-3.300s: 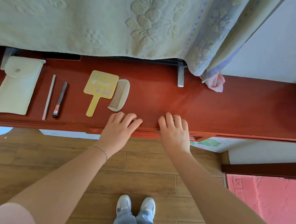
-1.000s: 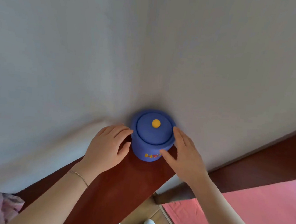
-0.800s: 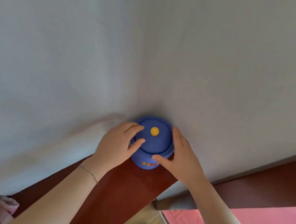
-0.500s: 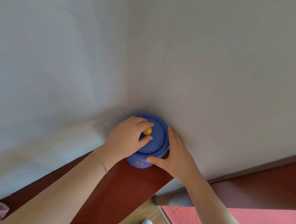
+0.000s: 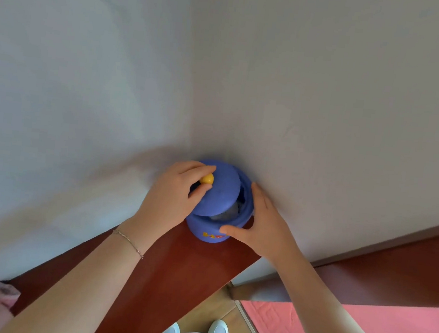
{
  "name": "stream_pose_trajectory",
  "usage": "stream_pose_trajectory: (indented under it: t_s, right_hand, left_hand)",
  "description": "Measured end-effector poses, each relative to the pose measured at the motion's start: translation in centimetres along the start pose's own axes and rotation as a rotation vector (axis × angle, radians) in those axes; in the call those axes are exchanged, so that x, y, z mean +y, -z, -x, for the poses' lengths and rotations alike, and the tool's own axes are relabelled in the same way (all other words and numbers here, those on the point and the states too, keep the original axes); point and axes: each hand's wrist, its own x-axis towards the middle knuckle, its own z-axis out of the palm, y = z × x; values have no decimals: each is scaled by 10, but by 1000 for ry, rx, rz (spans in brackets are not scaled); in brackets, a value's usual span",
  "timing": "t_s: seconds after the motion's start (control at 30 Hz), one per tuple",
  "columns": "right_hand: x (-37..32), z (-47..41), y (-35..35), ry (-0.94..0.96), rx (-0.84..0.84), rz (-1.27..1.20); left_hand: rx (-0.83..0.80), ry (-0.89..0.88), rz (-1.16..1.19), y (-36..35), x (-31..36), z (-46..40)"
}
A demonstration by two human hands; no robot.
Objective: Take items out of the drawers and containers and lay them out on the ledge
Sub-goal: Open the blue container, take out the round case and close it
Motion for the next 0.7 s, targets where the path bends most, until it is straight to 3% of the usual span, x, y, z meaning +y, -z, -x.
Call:
stream_pose_trajectory:
  t_s: [0.27, 0.7]
  right_hand:
    - [9, 0, -1, -25, -30, 29]
    - [5, 0, -3, -34, -32, 27]
  left_hand:
    - [163, 175, -44, 42, -32, 72]
    - [45, 411, -163, 15, -99, 190]
